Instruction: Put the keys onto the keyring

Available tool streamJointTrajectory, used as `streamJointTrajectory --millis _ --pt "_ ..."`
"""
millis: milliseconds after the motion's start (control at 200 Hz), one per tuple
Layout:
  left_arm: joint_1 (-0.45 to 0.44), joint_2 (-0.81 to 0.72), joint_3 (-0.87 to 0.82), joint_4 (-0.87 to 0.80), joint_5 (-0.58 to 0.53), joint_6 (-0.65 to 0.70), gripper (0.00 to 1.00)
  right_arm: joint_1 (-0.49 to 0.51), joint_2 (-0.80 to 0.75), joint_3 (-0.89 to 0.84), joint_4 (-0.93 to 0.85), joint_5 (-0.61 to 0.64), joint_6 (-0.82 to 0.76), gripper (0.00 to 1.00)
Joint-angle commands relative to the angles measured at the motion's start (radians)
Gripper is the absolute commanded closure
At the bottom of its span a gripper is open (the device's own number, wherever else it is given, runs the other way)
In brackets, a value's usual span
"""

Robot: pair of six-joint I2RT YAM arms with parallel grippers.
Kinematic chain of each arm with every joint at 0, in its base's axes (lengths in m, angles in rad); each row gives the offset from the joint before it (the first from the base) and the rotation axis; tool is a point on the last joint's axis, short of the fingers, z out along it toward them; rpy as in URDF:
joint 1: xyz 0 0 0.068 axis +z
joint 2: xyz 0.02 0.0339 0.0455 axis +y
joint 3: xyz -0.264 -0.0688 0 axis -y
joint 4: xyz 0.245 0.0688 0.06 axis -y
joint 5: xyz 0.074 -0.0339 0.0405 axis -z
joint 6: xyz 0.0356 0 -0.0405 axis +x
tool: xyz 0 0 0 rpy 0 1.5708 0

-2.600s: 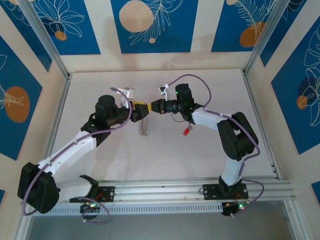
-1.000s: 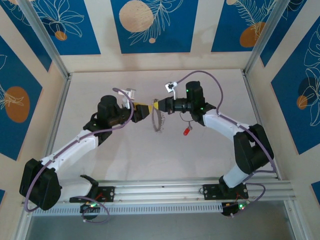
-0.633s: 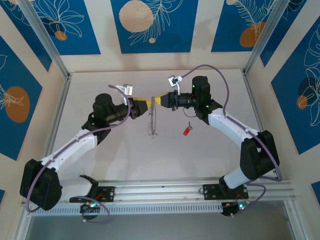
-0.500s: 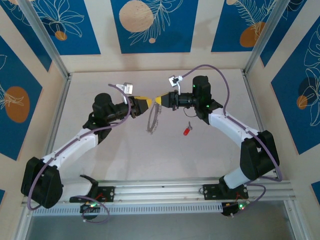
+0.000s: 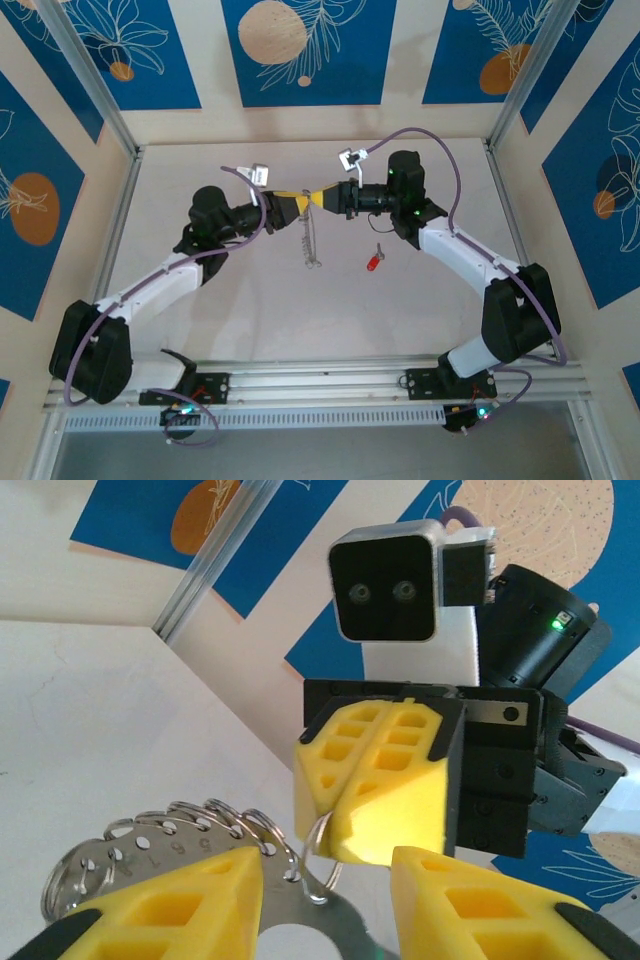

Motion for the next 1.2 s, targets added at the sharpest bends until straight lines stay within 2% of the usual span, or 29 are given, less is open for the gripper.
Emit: streamJointTrajectory --millis 0,270,450,930,1195 --pt "0.010 0.009 -0.011 0.064 0.025 -0.012 0.62 -0.004 -0.043 -0.010 0.042 -0.028 0.016 1.00" --pt "0.010 0.034 -0.025 0.176 0.035 -0.063 0.62 -0.004 -0.041 -0.017 0.082 -0.036 0.052 1.00" --pt "0.009 0.054 -0.021 0.246 0.058 -0.106 0.65 -0.003 -0.033 -0.018 0.097 -0.035 0.065 1.00" --pt "0.008 0.087 -0.033 0.359 0.109 -0.179 0.83 -0.004 -0.014 -0.020 0.105 -0.015 0.073 1.00" --pt "0.004 0.086 -0.031 0.351 0.145 -0.170 0.99 -0.005 -0.004 -0.017 0.110 -0.001 0.084 1.00"
